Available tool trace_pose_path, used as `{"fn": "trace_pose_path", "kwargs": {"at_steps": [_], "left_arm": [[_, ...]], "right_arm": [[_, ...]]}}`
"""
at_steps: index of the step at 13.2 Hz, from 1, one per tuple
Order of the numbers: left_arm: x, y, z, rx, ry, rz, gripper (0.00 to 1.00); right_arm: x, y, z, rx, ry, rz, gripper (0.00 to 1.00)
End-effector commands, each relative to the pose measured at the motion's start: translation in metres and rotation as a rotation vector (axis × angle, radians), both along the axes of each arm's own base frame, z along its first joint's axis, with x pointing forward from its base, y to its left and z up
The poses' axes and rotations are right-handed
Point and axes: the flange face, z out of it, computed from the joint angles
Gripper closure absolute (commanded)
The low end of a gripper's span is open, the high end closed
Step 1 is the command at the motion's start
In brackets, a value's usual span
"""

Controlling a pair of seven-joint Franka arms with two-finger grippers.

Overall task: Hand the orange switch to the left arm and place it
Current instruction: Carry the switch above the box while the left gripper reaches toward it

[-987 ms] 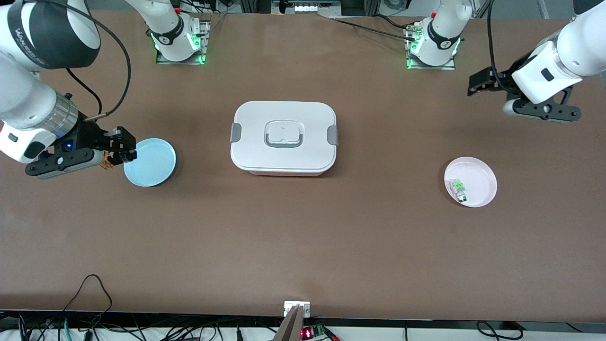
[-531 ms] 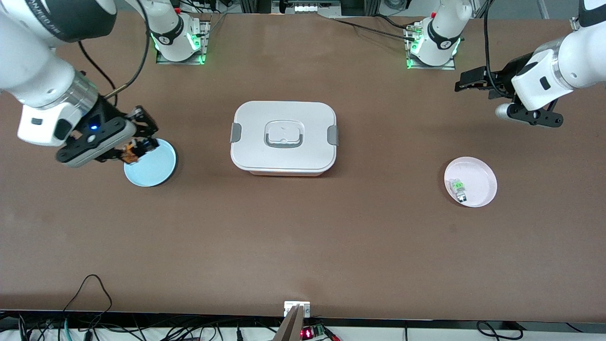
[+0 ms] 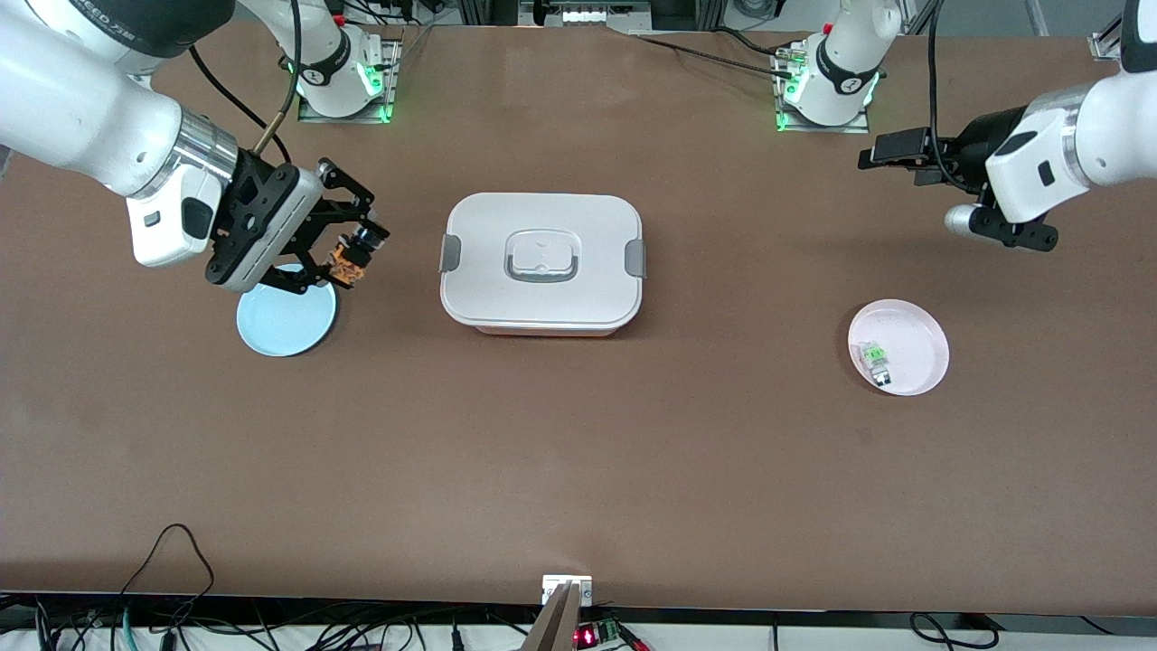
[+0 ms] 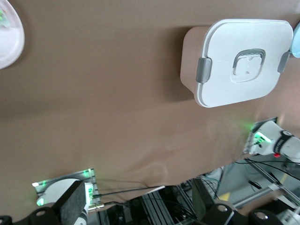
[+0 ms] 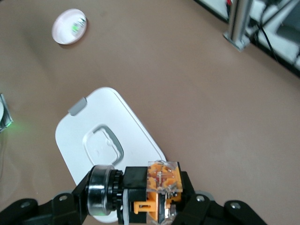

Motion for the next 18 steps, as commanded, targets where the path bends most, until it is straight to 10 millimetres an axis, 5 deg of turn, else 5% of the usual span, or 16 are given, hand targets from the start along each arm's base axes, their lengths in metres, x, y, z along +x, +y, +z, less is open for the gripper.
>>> {"fn": "trace_pose_path", "kwargs": {"at_steps": [1,7,11,16,18], "left_arm": [[0.016,0.016,-0.032,-0.174,0.145,0.009,0.00],[0.040,0.006,-0.100,-0.480,0.283,0.004,0.00],[0.051,-0.010,-0.168,-0.790,0.280,0.096,0.00],[0.049,-0.026,-0.183,-0.951,0.265,0.276,0.00],[0.066,-0.056,-0.161,-1.128,0.225,0.374,0.00]], "right_arm": [[0.003,0.025,0.005,0.094,-0.083,0.102,0.59],[0.008,0.085,0.006,0.266,-0.237,0.099,0.58],[-0.004,0.134,-0.006,0.291,-0.280,0.133,0.58],[-0.013,0.155,-0.004,0.315,-0.385,0.207,0.58],[-0.014,0.162,-0.009,0.353,-0.392,0.197,0.58]]}}
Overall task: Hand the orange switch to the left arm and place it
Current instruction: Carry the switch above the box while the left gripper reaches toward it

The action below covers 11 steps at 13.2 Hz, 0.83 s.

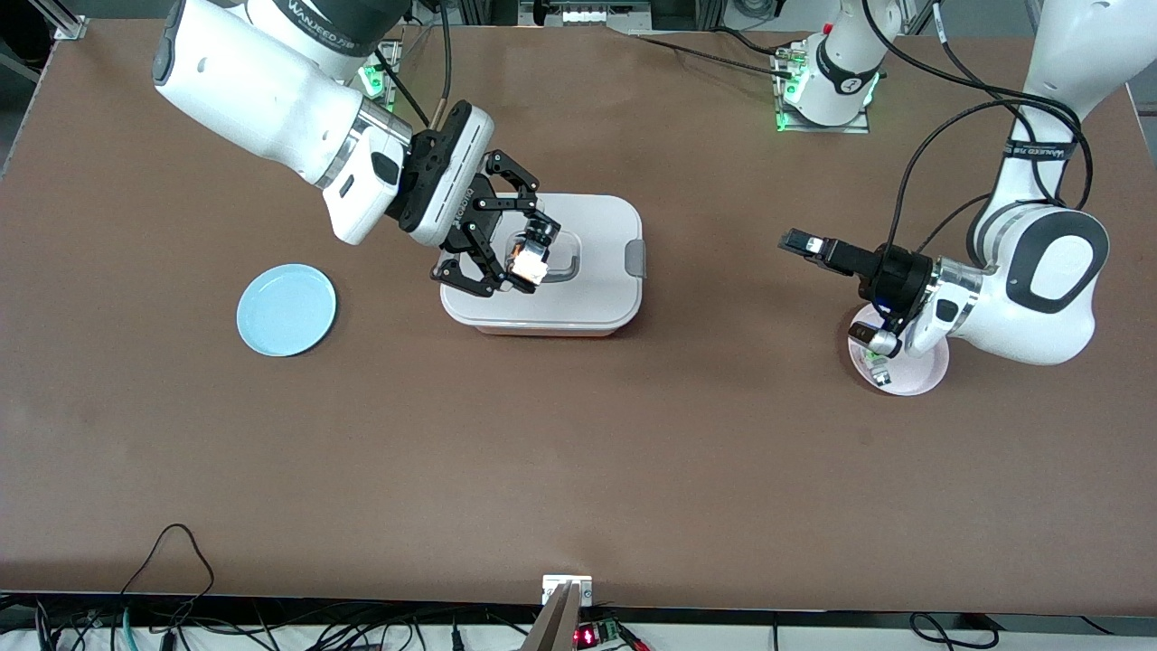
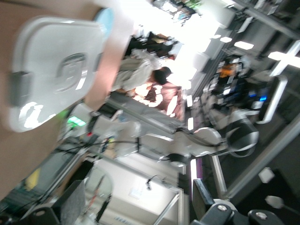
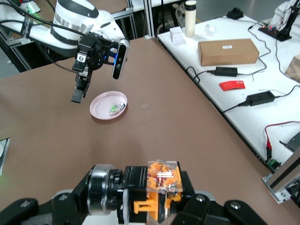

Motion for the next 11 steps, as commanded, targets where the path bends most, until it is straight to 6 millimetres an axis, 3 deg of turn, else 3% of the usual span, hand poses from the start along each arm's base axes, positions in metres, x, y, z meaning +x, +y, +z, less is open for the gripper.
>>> {"fn": "trace_pose_path", "kwargs": {"at_steps": [1,3,5,6,8,11], "left_arm": [[0.004,-0.026,0.027,-0.106,-0.026,0.117,0.00],[0.004,-0.050,0.041,-0.037,-0.052,0.174,0.00],[0.001,-0.093,0.044,0.002,-0.055,0.213,0.00],[0.000,-0.104,0.046,0.002,-0.060,0.227,0.00],[0.002,-0.115,0.051,-0.045,-0.069,0.273,0.00],[0.005,-0.115,0.053,-0.113,-0.093,0.325,0.00]], "right_arm": [[0.000,0.009,-0.001,0.054,-0.020,0.005,0.58],[-0.007,0.025,-0.008,0.065,-0.007,0.028,0.58],[-0.011,0.032,-0.006,0.074,-0.012,0.033,0.58],[-0.013,0.035,-0.005,0.079,-0.017,0.032,0.58],[-0.017,0.038,-0.006,0.084,-0.004,0.028,0.58],[-0.020,0.040,-0.005,0.086,0.000,0.030,0.58]]}}
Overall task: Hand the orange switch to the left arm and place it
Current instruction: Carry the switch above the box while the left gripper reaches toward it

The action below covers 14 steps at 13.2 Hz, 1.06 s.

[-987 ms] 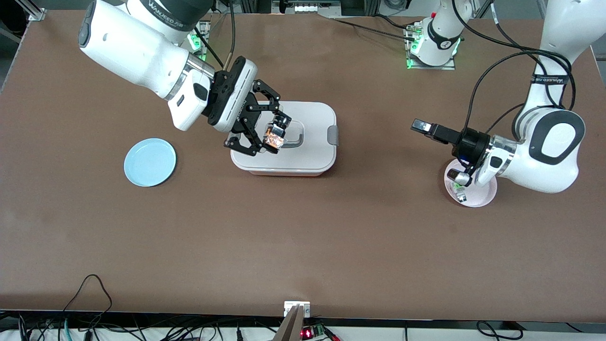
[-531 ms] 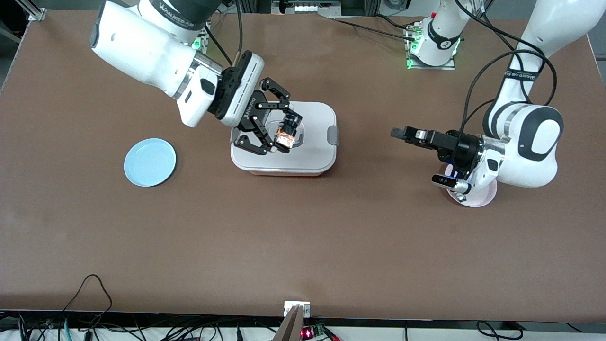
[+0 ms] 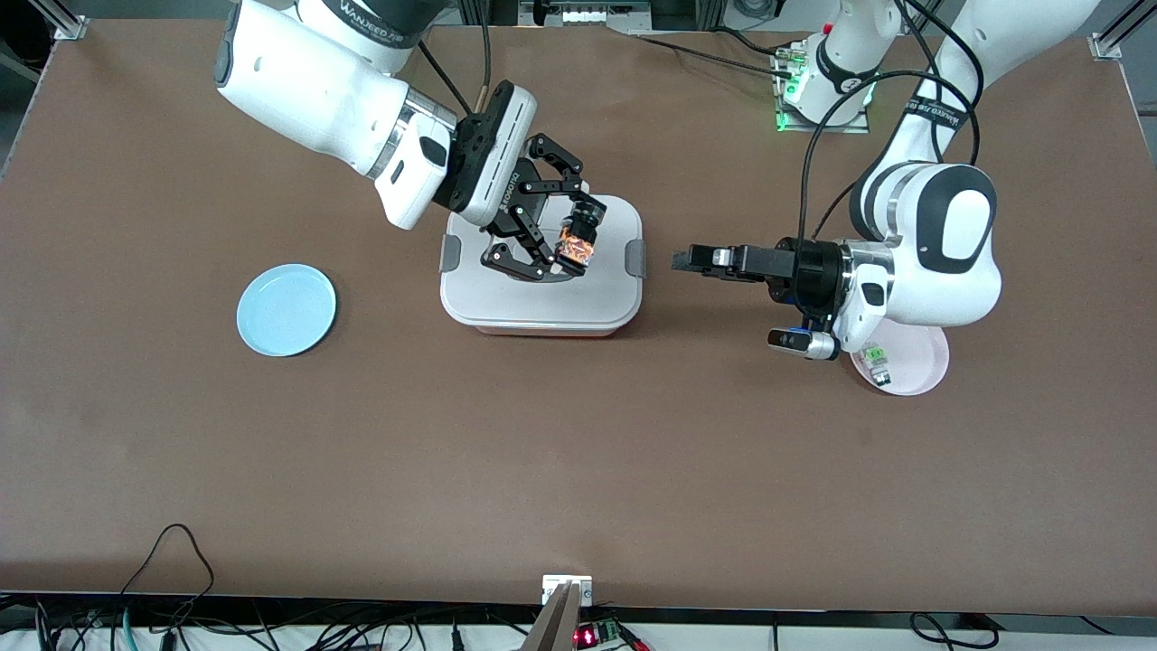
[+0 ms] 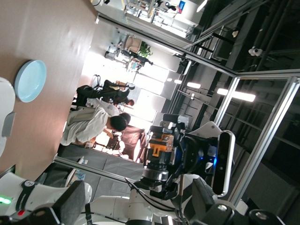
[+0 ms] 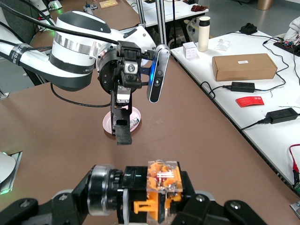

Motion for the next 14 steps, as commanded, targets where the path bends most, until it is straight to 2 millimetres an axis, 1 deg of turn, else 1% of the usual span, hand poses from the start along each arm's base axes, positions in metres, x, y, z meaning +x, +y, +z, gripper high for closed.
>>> {"fn": "trace_pose_path", "kwargs": {"at_steps": [1,3,4,5,6,7,8,9,11,14], "left_arm": [[-0.004,0.004,0.002,-0.048,-0.027,0.063,0.00],[-0.011,-0.003,-0.017,-0.075,-0.079,0.089,0.00],[-0.019,-0.016,-0.022,-0.107,-0.082,0.096,0.00],[-0.022,-0.022,-0.018,-0.120,-0.085,0.100,0.00],[-0.021,-0.023,-0.019,-0.106,-0.082,0.114,0.00],[-0.024,-0.033,-0.020,-0.098,-0.082,0.115,0.00],[-0.025,-0.037,-0.019,-0.096,-0.090,0.136,0.00],[-0.028,-0.046,-0.017,-0.115,-0.090,0.141,0.00],[-0.028,-0.048,-0.015,-0.122,-0.092,0.144,0.05],[-0.038,-0.066,-0.006,-0.098,-0.102,0.140,0.06]], "right_arm": [[-0.003,0.003,0.004,0.026,0.000,-0.003,0.58],[-0.004,0.006,0.006,0.029,-0.004,-0.002,0.58],[-0.007,0.011,0.005,0.031,-0.009,0.002,0.58],[-0.010,0.016,0.005,0.039,-0.021,-0.004,0.58],[-0.008,0.016,0.005,0.048,-0.030,-0.018,0.58],[-0.010,0.022,0.000,0.050,-0.026,-0.012,0.58],[-0.011,0.024,-0.002,0.053,-0.023,-0.013,0.58],[-0.016,0.029,-0.004,0.055,-0.021,-0.003,0.58],[-0.021,0.035,-0.009,0.060,-0.024,-0.017,0.58],[-0.027,0.041,-0.012,0.063,-0.011,-0.009,0.58]]}}
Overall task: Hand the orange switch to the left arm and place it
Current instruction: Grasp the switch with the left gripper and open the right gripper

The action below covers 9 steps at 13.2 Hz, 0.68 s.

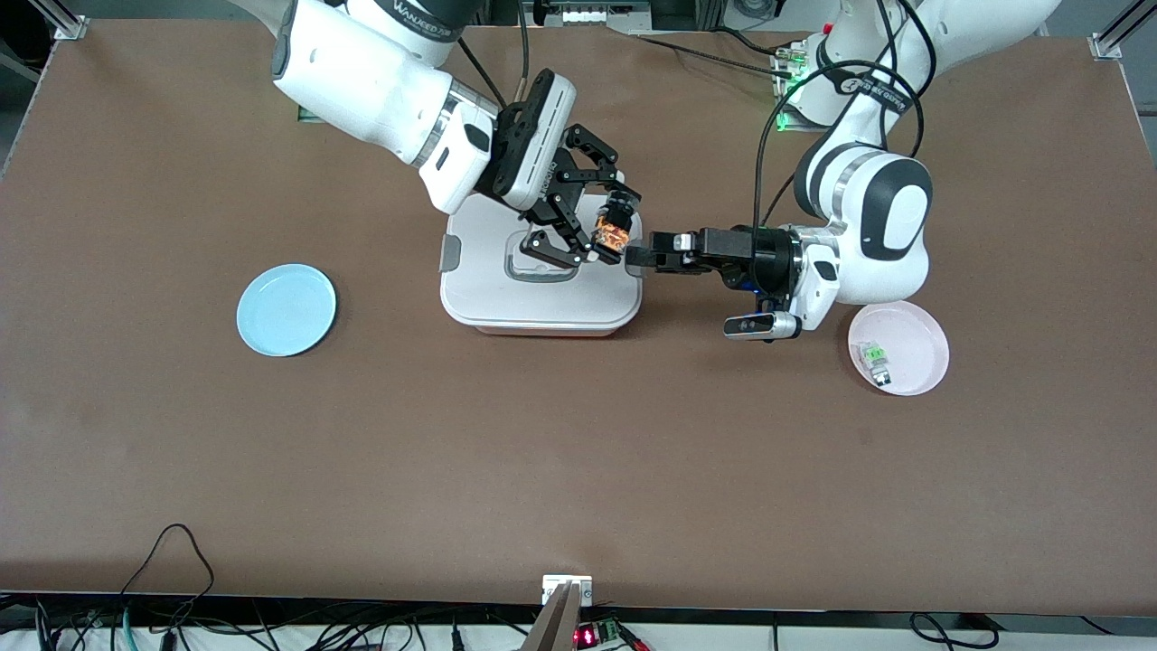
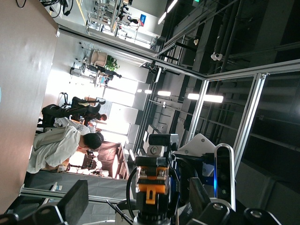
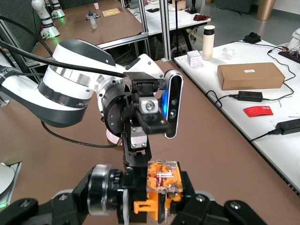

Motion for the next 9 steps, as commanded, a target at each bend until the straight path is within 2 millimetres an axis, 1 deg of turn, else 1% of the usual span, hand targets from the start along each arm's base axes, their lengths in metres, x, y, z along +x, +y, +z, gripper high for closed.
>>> {"fn": "trace_pose_path", "kwargs": {"at_steps": [1,3,4,5,6,7,8,9], "left_arm": [[-0.010,-0.009,0.012,0.018,-0.028,0.038,0.10],[-0.013,-0.011,0.011,0.017,-0.054,0.034,0.22],[-0.019,-0.016,0.013,0.014,-0.047,0.019,0.22],[-0.022,-0.016,0.017,0.010,-0.051,0.014,0.23],[-0.024,-0.018,0.017,0.008,-0.059,0.012,0.32],[-0.023,-0.017,0.016,0.007,-0.059,0.012,0.44],[-0.022,-0.015,0.016,0.008,-0.063,0.016,0.67],[-0.021,-0.013,0.016,0.008,-0.068,0.017,0.81]], "right_arm": [[-0.007,0.004,0.000,0.026,0.024,-0.013,0.58],[-0.009,0.003,-0.010,0.018,0.052,-0.032,0.58],[-0.009,0.003,-0.011,0.019,0.058,-0.039,0.58],[-0.009,0.002,-0.013,0.015,0.058,-0.046,0.58],[-0.008,0.001,-0.011,0.023,0.045,-0.061,0.58],[-0.006,-0.001,-0.010,0.031,0.038,-0.078,0.58],[-0.005,-0.001,-0.010,0.035,0.033,-0.090,0.58],[-0.004,-0.001,-0.012,0.033,0.032,-0.090,0.58]]}}
